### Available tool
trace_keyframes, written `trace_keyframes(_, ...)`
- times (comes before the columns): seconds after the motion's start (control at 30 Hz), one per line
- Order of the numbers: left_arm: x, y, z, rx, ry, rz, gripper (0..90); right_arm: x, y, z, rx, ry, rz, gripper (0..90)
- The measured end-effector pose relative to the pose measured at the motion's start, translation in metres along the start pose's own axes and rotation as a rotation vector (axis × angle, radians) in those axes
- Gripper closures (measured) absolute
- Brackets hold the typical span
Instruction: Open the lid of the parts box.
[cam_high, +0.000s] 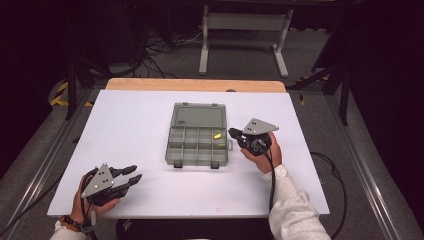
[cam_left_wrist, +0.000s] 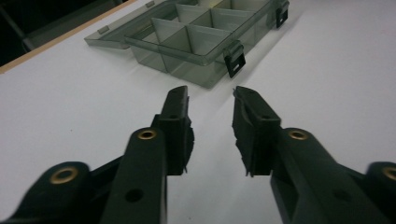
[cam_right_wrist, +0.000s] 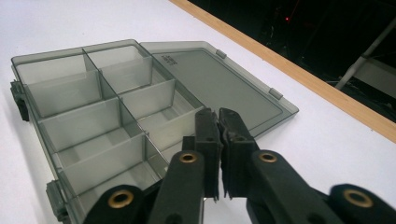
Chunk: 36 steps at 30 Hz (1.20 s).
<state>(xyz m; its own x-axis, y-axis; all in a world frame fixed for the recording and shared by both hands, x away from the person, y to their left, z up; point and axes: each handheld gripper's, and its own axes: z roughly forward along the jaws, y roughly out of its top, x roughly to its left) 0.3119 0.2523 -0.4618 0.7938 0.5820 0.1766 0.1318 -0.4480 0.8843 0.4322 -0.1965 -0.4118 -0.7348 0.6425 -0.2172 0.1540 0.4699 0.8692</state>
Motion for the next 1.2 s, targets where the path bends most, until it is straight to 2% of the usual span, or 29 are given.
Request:
trace_keyframes(0.1,0.000,0.001,0.001,0.009,-0.007,0.007,73.0,-0.002,-0.001,-0.002,0.006,0.000,-0.006,89.8)
trace_keyframes(0.17,0.000,0.001,0.001,0.022,-0.007,0.016,80.5,-0.004,-0.002,-0.003,0.015,0.003,-0.007,90.0)
trace_keyframes(0.3,0.000,0.002,0.003,0.034,-0.021,0.014,88.9,-0.006,-0.003,-0.005,0.033,-0.009,-0.021,90.0)
trace_keyframes(0.37,0.001,0.003,0.005,0.044,-0.018,0.018,89.6,-0.007,-0.005,-0.005,0.056,-0.025,-0.040,90.0)
trace_keyframes(0.57,0.007,0.009,0.012,0.048,-0.019,0.009,89.7,-0.013,-0.009,-0.005,0.066,-0.038,-0.017,90.0)
trace_keyframes(0.67,0.015,0.013,0.015,0.046,-0.012,-0.007,89.7,-0.015,-0.010,-0.004,0.075,-0.047,-0.008,90.0)
trace_keyframes(0.93,0.031,0.022,0.024,0.050,-0.006,-0.010,89.8,-0.023,-0.017,0.002,0.086,-0.047,0.055,90.0)
trace_keyframes(1.03,0.042,0.031,0.035,0.061,0.001,0.004,89.8,-0.027,-0.018,0.003,0.079,-0.049,0.078,90.0)
trace_keyframes(1.1,0.046,0.033,0.039,0.060,0.001,0.004,89.8,-0.028,-0.017,0.003,0.079,-0.056,0.077,90.0)
trace_keyframes(1.2,0.053,0.039,0.048,0.072,0.003,0.009,89.8,-0.034,-0.017,0.005,0.074,-0.053,0.111,90.0)
